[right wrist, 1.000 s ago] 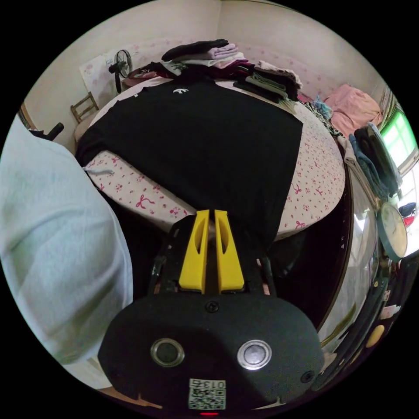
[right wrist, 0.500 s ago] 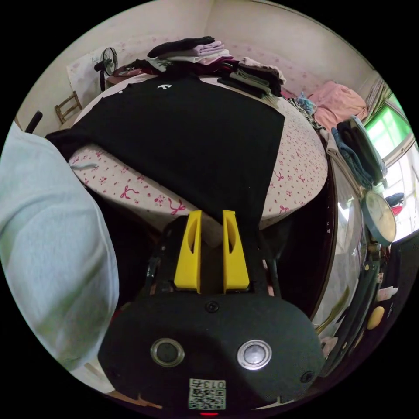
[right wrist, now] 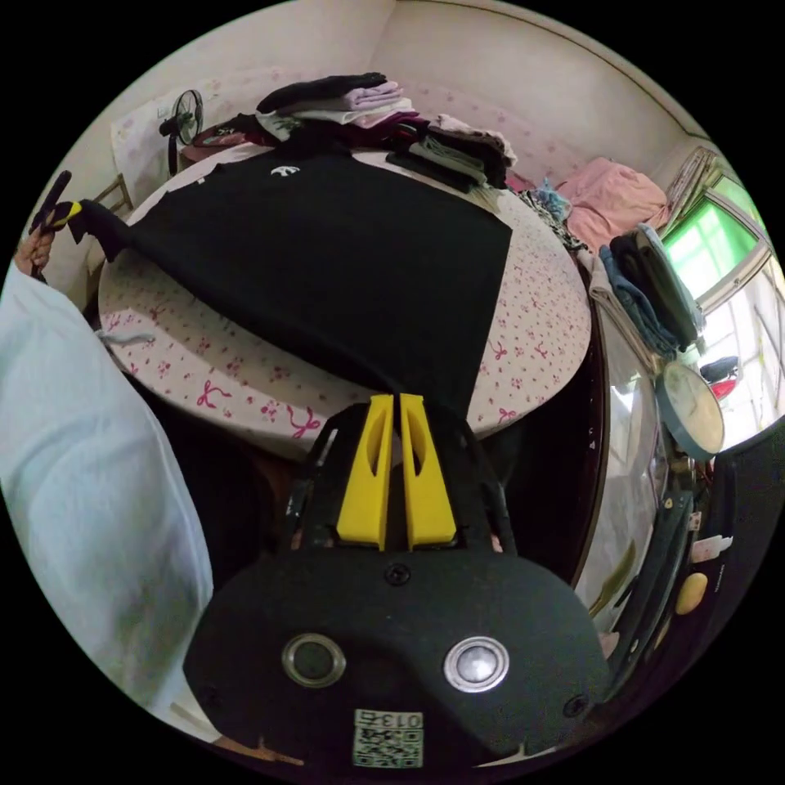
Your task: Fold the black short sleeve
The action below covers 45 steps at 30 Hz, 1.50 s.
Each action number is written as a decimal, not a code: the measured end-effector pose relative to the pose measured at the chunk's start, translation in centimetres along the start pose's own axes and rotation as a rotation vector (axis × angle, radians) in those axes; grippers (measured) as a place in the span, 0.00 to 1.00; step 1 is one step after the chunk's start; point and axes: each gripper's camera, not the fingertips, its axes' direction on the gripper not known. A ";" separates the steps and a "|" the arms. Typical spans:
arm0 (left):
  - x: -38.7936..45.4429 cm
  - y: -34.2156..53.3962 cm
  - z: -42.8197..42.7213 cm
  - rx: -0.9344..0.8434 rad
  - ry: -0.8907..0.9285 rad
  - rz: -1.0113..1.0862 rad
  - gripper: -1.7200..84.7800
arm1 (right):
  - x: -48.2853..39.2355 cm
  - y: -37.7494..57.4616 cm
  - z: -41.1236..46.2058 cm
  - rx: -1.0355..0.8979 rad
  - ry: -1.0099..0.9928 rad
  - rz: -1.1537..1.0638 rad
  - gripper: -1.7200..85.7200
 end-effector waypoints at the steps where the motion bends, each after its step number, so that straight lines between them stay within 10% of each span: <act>1: -0.1 -0.7 -0.2 0.032 -0.016 -0.001 0.03 | 0.8 -0.7 -0.5 0.027 0.005 0.016 0.04; 25: -15.6 -30.2 10.8 -0.097 -0.189 -0.135 0.04 | 18.7 -22.8 13.6 -0.281 -0.259 0.099 0.03; 45: -16.6 -27.5 7.6 -0.084 -0.327 -0.185 0.15 | 28.0 -18.0 14.1 -0.064 -0.254 0.449 0.09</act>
